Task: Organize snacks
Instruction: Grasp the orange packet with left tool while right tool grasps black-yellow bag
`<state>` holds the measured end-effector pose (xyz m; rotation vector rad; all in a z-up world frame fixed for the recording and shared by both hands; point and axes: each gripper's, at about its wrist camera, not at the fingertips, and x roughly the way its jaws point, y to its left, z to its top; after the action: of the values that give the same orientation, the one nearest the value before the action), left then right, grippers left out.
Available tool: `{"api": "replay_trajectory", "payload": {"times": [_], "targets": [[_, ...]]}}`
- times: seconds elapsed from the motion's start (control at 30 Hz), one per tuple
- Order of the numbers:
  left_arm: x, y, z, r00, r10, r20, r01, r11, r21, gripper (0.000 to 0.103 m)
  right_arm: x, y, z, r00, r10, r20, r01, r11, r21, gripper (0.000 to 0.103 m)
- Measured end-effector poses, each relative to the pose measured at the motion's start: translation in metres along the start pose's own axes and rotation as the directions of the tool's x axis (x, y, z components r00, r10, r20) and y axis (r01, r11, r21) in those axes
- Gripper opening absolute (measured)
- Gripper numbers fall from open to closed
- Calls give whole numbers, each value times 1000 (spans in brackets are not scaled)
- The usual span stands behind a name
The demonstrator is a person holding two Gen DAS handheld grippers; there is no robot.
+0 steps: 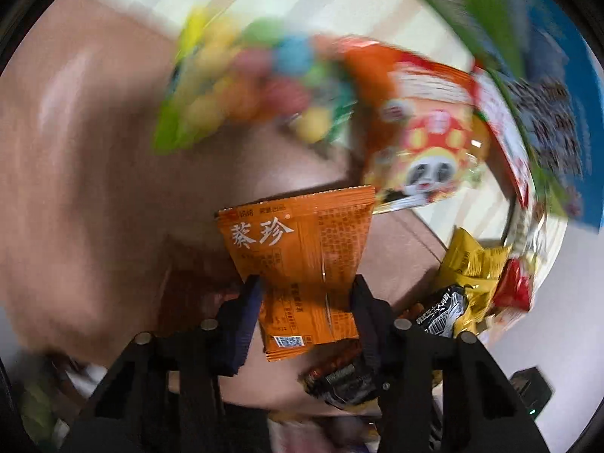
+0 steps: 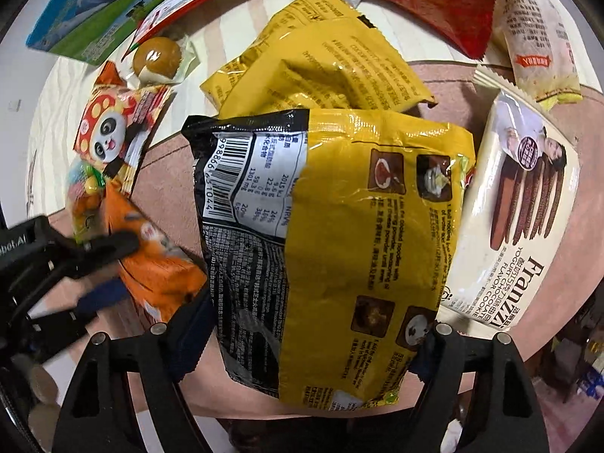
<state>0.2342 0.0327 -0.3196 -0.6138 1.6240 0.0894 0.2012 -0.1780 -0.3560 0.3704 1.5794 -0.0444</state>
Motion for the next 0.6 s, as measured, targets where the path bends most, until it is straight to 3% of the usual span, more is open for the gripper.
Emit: {"api": "replay_trajectory", "payload": {"times": [0.07, 0.1, 0.13, 0.17, 0.23, 0.27, 0.3, 0.37, 0.4, 0.43, 0.47, 0.53, 0.6], "targets": [[-5, -28, -2, 993, 89, 76, -102, 979, 179, 40, 3, 4, 1, 1000, -16, -3, 16, 999, -36, 85], [-6, -43, -3, 987, 124, 105, -149, 950, 276, 40, 7, 13, -4, 1000, -24, -1, 24, 998, -53, 85], [-4, -63, -6, 974, 177, 143, -221, 887, 406, 40, 8, 17, -5, 999, -38, 4, 38, 995, -93, 85], [0, -74, -8, 967, 205, 153, -254, 843, 475, 40, 8, 24, -6, 999, -50, 12, 51, 991, -122, 85], [12, -97, -12, 945, 275, 178, -325, 715, 619, 42, 9, 32, -7, 997, -77, 29, 81, 979, -189, 85], [16, -103, -12, 937, 295, 188, -344, 678, 650, 43, 10, 34, -7, 996, -83, 30, 88, 975, -207, 85], [22, -109, -12, 934, 306, 184, -347, 660, 666, 43, 12, 35, -6, 997, -77, 29, 82, 975, -207, 86], [27, -113, -9, 940, 301, 160, -331, 696, 637, 49, 19, 37, -6, 998, -60, 26, 64, 980, -189, 86], [30, -109, -6, 948, 288, 136, -309, 733, 606, 53, 19, 29, -2, 999, -49, 24, 52, 983, -174, 88], [32, -104, -2, 959, 267, 101, -277, 789, 548, 58, 20, 25, 0, 999, -28, 24, 32, 988, -154, 89], [35, -96, 2, 969, 240, 59, -239, 850, 470, 60, 22, 23, 1, 1000, -5, 22, 8, 991, -131, 92], [41, -78, 7, 986, 167, -22, -152, 938, 313, 60, 24, 19, 3, 1000, 10, 16, -8, 996, -93, 93], [46, -66, 6, 994, 95, -49, -85, 979, 187, 60, 25, 18, 5, 1000, 2, 8, -1, 998, -70, 92]]}}
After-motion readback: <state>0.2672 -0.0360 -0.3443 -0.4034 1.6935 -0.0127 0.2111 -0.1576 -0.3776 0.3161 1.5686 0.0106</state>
